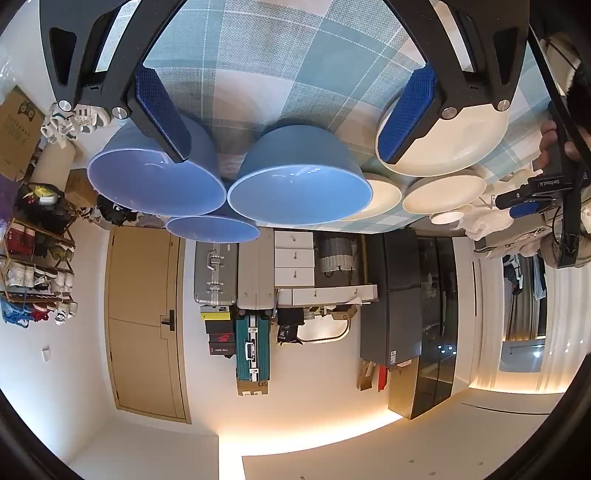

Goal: Organize plates and bowls

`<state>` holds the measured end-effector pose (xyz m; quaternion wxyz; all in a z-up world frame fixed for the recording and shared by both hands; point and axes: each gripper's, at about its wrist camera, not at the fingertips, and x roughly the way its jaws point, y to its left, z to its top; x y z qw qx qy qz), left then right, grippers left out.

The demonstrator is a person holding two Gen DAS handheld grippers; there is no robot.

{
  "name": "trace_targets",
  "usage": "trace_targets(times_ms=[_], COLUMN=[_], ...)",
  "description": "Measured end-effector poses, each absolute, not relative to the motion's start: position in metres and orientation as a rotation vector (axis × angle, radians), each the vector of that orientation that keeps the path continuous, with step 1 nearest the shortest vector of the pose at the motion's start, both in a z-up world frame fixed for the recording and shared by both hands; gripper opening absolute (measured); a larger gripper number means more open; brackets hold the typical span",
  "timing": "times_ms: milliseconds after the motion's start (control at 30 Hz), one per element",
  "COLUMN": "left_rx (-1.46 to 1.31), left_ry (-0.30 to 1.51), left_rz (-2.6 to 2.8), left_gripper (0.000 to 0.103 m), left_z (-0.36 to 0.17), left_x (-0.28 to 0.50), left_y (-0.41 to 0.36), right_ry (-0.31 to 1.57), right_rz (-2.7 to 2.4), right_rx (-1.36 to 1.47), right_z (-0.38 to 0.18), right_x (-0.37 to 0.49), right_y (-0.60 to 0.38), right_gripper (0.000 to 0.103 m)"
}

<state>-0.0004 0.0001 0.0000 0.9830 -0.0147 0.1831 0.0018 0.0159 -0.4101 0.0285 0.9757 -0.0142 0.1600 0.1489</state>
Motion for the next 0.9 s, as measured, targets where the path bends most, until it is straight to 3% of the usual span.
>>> trace_targets(times_ms=[900], left_rx=[-0.029], left_ry=[0.365], left_rz=[0.004], left_gripper=[0.101], left_z=[0.0], left_x=[-0.0006], left_y=[0.0], right_ry=[0.33], right_rz=[0.3], right_rx=[-0.028], right_z=[0.0285], right_x=[0.0158], right_y=[-0.4093], right_gripper=[0.103])
